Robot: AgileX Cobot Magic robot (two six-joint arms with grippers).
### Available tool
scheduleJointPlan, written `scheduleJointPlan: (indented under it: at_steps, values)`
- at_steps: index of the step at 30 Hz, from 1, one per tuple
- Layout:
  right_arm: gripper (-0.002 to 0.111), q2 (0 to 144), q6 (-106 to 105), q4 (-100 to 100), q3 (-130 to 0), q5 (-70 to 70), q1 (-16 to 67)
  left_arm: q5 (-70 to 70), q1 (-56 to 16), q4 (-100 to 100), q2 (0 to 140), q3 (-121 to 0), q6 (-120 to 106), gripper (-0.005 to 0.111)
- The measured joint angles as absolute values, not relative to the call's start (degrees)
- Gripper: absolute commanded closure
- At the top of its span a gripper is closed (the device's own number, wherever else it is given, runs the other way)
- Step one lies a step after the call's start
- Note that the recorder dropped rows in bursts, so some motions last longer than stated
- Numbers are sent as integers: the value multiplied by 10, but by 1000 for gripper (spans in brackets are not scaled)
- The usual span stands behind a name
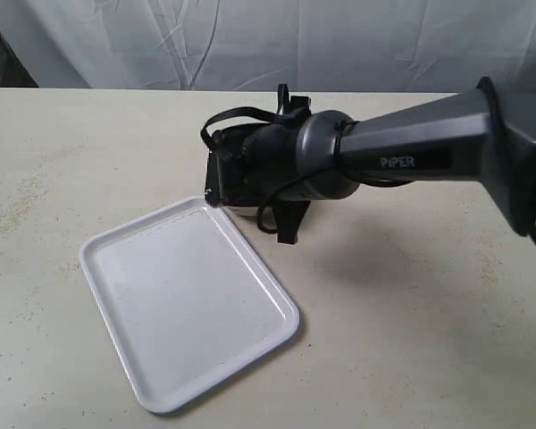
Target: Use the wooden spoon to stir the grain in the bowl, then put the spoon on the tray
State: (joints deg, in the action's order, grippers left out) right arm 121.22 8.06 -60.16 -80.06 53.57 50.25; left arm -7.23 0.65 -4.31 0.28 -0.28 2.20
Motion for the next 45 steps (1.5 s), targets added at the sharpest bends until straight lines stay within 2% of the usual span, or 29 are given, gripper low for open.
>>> scheduleJointPlan:
  at_steps: [11, 25, 45]
  values:
    - [109, 1260, 78, -605, -853, 537, 502, -72, 6, -43, 3, -3, 22, 106]
    - [109, 1262, 38, -578, -859, 575, 537, -72, 6, -43, 3, -3, 22, 106]
    - [109, 1196, 18, -577, -859, 636, 540, -72, 6, -43, 3, -3, 22, 106]
